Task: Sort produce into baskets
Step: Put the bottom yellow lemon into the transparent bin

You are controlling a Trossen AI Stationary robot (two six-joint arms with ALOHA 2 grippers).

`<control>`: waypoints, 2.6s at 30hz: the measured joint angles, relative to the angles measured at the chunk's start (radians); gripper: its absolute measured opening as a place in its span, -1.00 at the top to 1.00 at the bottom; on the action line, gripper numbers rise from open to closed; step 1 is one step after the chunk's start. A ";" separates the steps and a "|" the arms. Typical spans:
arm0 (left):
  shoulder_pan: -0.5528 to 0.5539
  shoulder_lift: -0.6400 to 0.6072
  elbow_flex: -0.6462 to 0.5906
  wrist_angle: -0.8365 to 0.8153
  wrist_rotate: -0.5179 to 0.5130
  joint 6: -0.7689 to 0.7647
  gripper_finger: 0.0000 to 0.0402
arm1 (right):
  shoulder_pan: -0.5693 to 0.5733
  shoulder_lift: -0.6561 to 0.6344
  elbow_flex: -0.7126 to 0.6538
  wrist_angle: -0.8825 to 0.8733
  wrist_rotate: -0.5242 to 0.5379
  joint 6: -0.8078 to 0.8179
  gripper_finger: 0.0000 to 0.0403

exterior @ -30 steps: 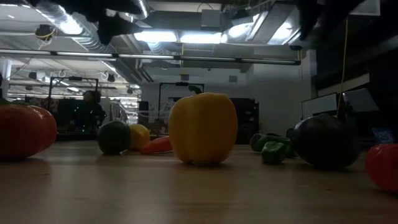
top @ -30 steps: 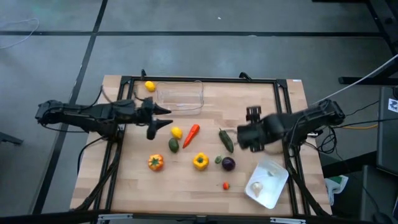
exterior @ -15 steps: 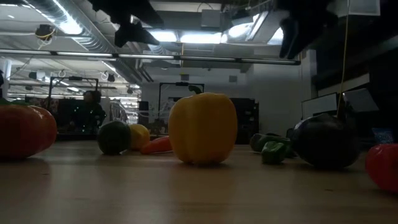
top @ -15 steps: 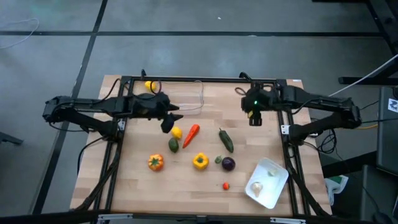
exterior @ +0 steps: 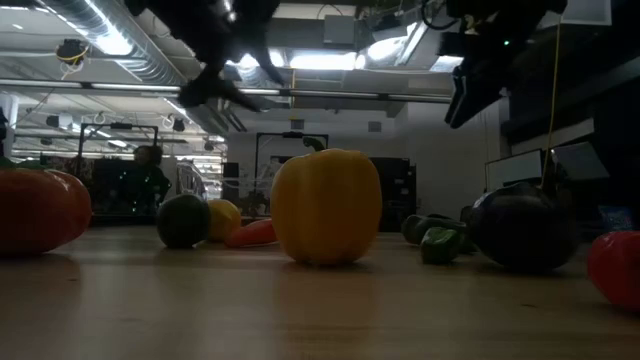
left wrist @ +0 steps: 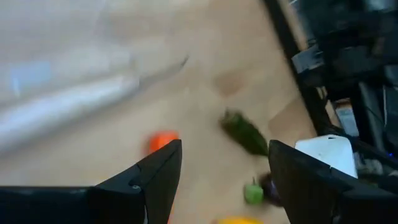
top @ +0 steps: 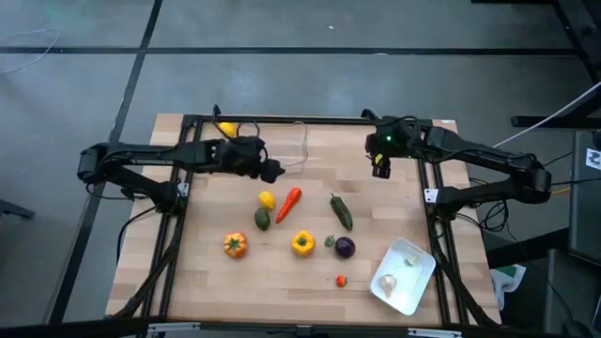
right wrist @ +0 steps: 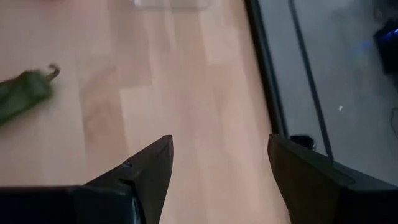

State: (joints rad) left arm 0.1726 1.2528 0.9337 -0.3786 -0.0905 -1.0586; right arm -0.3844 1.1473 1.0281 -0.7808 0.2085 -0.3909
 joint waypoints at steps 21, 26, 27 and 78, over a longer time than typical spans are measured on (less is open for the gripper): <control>-0.017 0.149 -0.001 -0.181 0.321 -0.597 -0.17 | -0.002 0.000 -0.001 0.155 -0.105 0.019 -0.29; -0.017 0.169 -0.001 -0.264 0.325 -0.688 -0.17 | -0.002 0.000 -0.001 0.153 -0.105 0.020 -0.29; -0.017 0.177 -0.001 -0.282 0.325 -0.696 -0.17 | -0.002 0.000 -0.001 0.152 -0.105 0.024 -0.29; 0.001 0.394 -0.011 -0.209 0.212 -0.641 -0.17 | -0.002 0.001 -0.001 0.151 -0.123 0.044 -0.29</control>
State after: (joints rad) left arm 0.1738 1.6465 0.9230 -0.5873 0.1214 -1.6995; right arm -0.3866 1.1481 1.0275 -0.6303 0.0853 -0.3466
